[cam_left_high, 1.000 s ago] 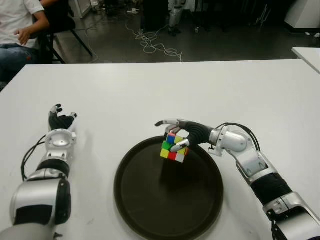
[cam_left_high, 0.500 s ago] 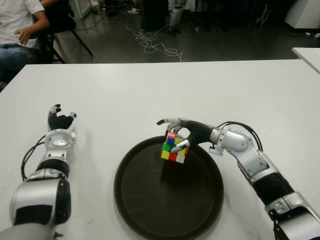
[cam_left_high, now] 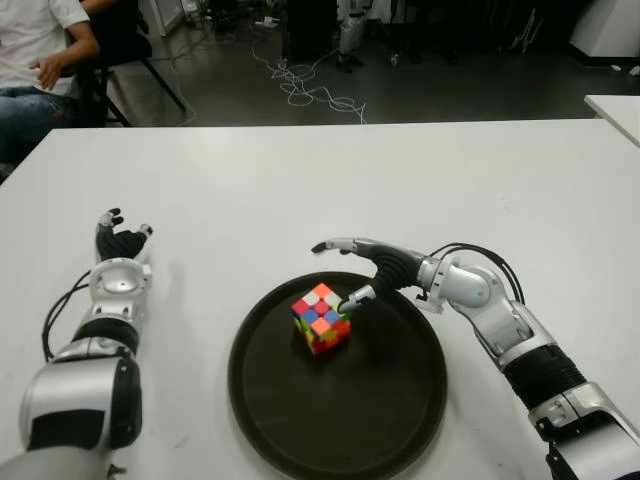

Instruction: Pick up the Rubik's Cube and put it in the plate

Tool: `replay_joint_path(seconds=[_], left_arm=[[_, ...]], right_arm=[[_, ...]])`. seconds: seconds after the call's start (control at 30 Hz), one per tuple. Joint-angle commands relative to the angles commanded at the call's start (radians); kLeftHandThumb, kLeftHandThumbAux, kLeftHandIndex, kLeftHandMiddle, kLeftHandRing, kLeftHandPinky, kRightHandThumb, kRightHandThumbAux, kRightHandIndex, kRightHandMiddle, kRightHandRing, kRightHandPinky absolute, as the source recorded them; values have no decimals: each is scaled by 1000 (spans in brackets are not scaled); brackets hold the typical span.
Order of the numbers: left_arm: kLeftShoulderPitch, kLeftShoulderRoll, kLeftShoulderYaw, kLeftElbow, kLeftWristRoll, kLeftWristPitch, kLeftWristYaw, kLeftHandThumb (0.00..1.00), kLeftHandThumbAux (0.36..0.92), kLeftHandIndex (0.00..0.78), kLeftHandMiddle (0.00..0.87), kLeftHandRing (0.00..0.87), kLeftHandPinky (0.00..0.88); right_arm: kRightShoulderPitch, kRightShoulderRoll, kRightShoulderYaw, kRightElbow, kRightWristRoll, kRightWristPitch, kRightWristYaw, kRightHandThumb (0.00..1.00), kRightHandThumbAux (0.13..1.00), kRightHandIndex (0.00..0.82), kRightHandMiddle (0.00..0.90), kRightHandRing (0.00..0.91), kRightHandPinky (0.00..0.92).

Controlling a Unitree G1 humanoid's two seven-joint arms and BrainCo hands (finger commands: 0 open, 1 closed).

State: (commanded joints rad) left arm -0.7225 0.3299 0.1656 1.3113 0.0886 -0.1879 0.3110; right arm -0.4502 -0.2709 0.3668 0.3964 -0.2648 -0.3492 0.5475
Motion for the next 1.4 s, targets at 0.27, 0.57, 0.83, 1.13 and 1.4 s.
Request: replay_joint_path(seconds=[0.27,0.57,0.83,1.13,1.4], left_arm=[[-1,-1,2,0,-4,6,-4,132,752,78,136,156,171],[-4,0,-7,1,4,15,6,123,740,84,129,152,165],[-4,-1,-5,0,-2,11,5,131,740,102,148,163,172],[-3,0,-8,0,1,8,4,122,738,98,155,170,177],[-2,-1,-11,0,2,6,6,112,744,99,155,172,178]], right_arm=[[0,-4,-7,-6,38,8,48,0,494,14,40,17,0],[11,7,-24,-27,106,51,91,0,483,0,13,1,0],[-1,11,-8,-22,59,54,56,0,488,8,26,1,0],[18,-3,-14,-45,27,29,18,0,469,0,18,1,0],[4,-2,-28,-38,101,39,89,0,451,1,26,8,0]])
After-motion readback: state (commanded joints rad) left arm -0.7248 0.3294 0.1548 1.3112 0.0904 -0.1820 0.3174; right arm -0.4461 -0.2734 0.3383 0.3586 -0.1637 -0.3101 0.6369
